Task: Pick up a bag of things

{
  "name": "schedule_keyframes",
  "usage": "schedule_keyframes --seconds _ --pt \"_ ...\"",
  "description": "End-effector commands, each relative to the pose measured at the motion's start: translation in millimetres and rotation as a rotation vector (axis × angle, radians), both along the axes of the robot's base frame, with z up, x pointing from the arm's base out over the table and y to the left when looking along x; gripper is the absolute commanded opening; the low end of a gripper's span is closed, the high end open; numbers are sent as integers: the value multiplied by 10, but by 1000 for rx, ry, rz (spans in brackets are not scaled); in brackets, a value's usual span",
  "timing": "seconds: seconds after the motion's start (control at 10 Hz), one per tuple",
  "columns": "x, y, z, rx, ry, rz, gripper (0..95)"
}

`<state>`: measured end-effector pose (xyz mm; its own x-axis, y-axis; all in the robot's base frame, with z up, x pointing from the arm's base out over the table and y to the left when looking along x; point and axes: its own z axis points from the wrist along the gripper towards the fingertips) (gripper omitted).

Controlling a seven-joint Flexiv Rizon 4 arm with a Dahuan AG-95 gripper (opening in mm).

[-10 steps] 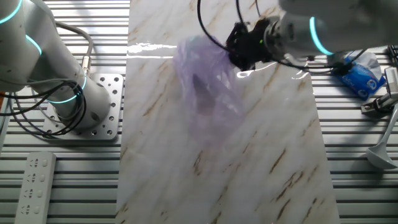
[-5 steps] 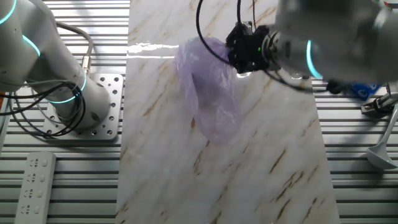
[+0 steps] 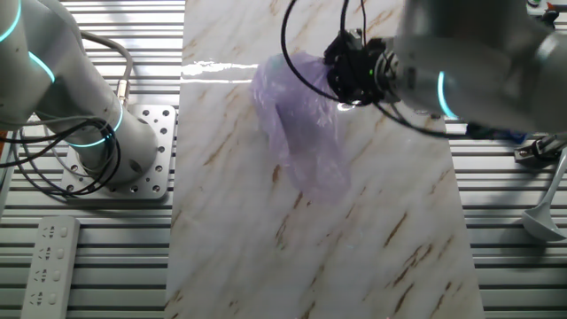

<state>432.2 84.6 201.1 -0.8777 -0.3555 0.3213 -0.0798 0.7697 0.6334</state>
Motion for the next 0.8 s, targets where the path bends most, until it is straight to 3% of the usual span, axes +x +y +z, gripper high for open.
schedule_keyframes --seconds 0.1,0.8 --pt "45 32 133 -245 -58 112 0" --pt "2 75 515 -250 -55 103 0"
